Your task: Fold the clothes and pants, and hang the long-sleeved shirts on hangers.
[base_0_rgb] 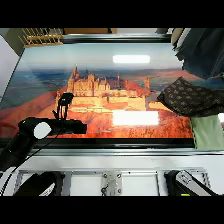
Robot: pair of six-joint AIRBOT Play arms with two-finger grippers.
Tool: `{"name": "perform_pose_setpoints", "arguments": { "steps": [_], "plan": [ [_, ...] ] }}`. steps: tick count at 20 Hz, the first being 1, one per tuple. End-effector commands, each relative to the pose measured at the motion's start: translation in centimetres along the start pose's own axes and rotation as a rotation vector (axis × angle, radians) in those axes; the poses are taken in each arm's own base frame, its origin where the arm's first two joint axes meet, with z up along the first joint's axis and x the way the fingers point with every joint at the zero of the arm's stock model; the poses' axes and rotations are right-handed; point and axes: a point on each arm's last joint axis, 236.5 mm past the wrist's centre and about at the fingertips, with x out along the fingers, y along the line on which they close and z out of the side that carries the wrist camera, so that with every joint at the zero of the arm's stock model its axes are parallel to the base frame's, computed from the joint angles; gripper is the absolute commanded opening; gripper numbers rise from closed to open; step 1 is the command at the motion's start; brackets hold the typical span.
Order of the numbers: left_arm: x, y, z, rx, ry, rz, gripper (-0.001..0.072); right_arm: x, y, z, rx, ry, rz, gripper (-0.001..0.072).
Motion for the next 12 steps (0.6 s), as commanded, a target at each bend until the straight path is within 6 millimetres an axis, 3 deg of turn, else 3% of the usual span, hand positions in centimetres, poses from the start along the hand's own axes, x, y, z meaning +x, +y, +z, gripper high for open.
{"name": "perform_pose_setpoints", "arguments": {
  "steps": [1, 8, 10, 12],
  "plan": [
    [0.0, 0.0, 0.0, 0.001, 0.001, 0.0, 0.0008, -0.2, -4.9, -5.3, 0.081, 0.133, -0.147, 0.0011],
    [0.0, 0.0, 0.0, 0.001, 0.001, 0.0, 0.0008, -2.0, -8.8, -17.6, 0.177, 0.367, -0.254, 0.0011],
    [0.0, 0.0, 0.0, 0.001, 0.001, 0.0, 0.0008, -2.9, -10.2, -19.4, 0.182, 0.388, -0.312, 0.0012],
    [0.0, 0.0, -0.1, 0.001, 0.003, 0.0, 0.0007, -4.3, -12.1, -19.4, 0.157, 0.365, -0.392, 0.0011]
  ]
}}
